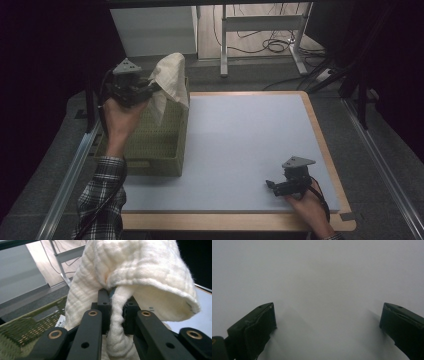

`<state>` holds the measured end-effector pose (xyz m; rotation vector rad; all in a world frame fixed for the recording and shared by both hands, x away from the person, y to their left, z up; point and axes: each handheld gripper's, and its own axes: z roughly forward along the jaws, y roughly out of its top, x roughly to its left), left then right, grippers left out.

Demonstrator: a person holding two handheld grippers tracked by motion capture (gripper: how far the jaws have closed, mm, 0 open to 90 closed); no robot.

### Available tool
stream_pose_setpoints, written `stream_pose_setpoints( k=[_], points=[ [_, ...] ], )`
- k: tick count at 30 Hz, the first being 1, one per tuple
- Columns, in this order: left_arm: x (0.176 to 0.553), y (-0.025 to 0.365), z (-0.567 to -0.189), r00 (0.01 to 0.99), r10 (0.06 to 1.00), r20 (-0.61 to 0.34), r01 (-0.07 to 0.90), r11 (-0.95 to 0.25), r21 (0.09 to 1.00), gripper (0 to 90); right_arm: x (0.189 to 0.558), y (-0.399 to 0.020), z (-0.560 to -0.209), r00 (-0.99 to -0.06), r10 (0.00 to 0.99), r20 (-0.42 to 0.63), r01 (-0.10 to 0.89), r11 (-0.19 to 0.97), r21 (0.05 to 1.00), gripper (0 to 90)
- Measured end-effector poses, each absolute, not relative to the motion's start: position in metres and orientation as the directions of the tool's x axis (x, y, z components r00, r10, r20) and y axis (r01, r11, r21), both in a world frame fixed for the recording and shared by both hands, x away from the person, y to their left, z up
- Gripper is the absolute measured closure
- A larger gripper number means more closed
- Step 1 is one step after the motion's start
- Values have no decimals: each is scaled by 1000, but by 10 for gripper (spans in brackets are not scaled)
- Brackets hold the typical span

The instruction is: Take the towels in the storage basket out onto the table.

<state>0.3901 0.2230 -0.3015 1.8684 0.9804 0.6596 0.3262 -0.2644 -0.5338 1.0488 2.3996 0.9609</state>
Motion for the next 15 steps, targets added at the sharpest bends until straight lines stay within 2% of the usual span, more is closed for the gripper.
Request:
stream_pose_setpoints(
  k=[15],
  points=[
    [406, 166, -308, 639, 769, 37, 332, -319, 888, 808, 326, -264, -534, -664, 746, -44, 510, 495, 703, 5]
  ],
)
